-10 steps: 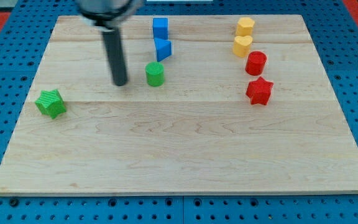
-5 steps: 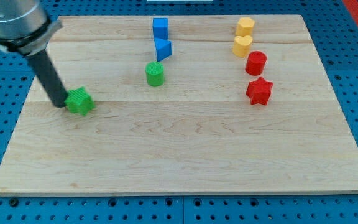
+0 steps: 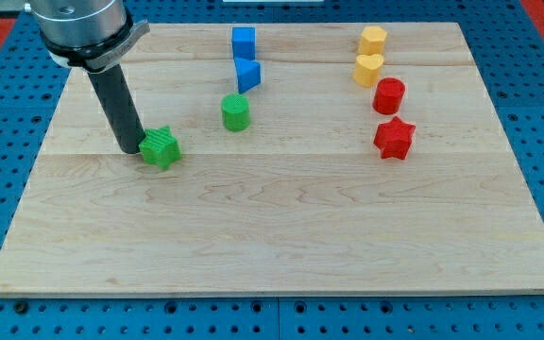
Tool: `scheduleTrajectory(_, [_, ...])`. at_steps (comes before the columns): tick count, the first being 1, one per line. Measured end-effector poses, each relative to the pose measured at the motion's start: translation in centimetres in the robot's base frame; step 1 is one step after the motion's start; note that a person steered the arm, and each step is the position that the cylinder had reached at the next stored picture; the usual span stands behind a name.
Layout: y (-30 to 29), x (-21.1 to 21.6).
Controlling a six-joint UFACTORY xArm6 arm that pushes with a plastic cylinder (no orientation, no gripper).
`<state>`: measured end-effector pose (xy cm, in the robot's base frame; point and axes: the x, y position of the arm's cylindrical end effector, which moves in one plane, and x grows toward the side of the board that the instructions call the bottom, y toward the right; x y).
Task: Push the green star at the bottom of the green circle
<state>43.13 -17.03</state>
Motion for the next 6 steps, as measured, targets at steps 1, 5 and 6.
scheduleTrajectory(1, [2.5,0.0])
scheduleTrajectory(5, [9.4,2.3])
scheduleTrajectory(6, [8.8,7.0])
